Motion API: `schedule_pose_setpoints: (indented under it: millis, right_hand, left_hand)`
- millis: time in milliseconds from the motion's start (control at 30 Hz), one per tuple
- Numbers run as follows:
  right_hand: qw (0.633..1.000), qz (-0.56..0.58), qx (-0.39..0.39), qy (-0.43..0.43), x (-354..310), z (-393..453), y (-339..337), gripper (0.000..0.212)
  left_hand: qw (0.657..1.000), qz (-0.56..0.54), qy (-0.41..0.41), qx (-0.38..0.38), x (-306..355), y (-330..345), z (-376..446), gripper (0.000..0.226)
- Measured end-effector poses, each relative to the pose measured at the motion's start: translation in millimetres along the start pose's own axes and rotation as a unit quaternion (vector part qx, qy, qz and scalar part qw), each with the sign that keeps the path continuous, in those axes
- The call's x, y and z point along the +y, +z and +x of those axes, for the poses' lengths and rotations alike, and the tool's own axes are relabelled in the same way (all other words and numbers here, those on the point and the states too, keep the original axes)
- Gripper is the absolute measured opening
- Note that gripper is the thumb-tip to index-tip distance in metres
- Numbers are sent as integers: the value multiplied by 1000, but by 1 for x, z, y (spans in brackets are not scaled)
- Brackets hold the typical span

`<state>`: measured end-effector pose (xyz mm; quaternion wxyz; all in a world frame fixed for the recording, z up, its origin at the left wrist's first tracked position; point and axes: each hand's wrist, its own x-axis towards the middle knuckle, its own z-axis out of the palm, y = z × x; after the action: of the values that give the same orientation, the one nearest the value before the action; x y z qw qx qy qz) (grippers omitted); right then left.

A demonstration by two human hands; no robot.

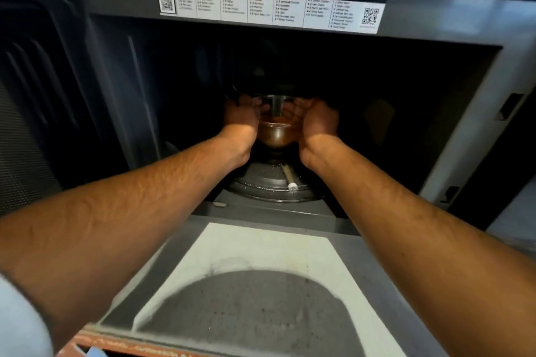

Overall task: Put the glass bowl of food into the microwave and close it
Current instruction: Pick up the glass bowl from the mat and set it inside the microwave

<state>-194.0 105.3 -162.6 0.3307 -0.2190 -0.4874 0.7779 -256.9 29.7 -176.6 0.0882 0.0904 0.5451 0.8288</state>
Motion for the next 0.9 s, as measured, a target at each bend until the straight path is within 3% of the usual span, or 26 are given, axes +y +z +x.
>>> schedule_pose_setpoints:
  millis: [567, 767, 900]
  right_hand:
    - [998, -65, 16, 17, 12, 13, -12, 43]
    - [996, -90, -12, -10, 14, 16, -19, 24]
    - [995, -101, 10, -5, 13, 16, -21, 30]
  left_hand:
    - [995, 92, -1, -25, -6, -6, 6, 23]
    - [995, 95, -1, -11, -10, -8, 9, 22]
    - [993, 119, -2, 9, -10, -15, 0, 36]
